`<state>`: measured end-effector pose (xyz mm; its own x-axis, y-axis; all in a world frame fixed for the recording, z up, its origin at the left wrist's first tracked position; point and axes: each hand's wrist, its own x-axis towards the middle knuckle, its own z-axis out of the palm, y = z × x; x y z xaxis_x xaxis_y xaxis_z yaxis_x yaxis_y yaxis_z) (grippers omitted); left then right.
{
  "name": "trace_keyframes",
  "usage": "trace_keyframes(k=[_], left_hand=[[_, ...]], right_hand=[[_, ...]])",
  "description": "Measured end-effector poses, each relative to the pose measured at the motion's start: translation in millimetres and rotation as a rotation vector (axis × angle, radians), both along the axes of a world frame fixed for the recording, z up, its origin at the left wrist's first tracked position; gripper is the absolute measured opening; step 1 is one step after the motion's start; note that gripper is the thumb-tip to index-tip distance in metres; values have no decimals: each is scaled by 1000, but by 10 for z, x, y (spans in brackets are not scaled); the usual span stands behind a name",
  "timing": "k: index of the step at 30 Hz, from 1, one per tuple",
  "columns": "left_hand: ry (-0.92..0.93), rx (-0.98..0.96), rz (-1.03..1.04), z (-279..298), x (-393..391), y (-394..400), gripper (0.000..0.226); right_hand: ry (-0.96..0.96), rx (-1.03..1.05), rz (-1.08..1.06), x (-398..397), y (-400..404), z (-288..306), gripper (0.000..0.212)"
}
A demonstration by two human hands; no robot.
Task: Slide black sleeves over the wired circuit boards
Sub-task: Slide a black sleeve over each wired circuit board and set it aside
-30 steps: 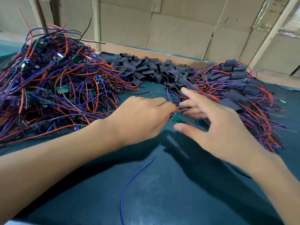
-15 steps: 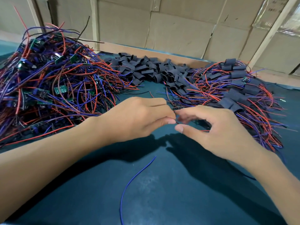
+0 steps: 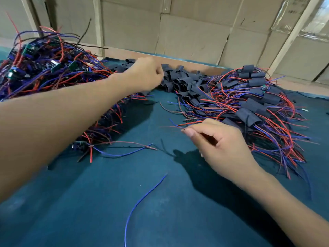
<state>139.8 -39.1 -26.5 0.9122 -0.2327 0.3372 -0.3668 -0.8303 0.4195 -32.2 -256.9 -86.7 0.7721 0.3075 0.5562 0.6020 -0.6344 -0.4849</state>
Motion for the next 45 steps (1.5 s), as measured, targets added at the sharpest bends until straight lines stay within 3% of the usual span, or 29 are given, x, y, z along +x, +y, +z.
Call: trace_keyframes(k=[3,6,11,15,19,21,25,29,33,38,45], left_hand=[[60,200,46,-151,293,116,21],[119,227,131,-323,422,177,24],[148,438,192,-303,400,45,23],[140,458,253,-275,409,-97,6],[236,411,277,-168,379,-82,30],[226,296,251,-128,321,-56,38],[70,34,-19,-101,-165,-104,28],[-34,-114,-325,-246,-979,-119,38],[-65,-261,-405,-402,-1314,-80,38],[-138,-233,-390,-613,-1417,-46,53],[-283,-223,-444,-706,-1425,-85,41]], right_hand=[[-43,-4,76,-6,-47,21,19],[-72,16,62,-22,-51,55,20],[-80,20,14,-45,20,74,12],[-57,41,-16,-44,26,76,12],[-37,53,-24,-32,14,84,18],[18,82,-23,-42,15,80,19],[143,212,-31,-49,9,109,19],[146,358,-25,-68,3,174,26],[123,361,-22,-80,12,199,28],[72,271,-34,-85,9,146,21],[51,186,-48,-73,14,113,21]])
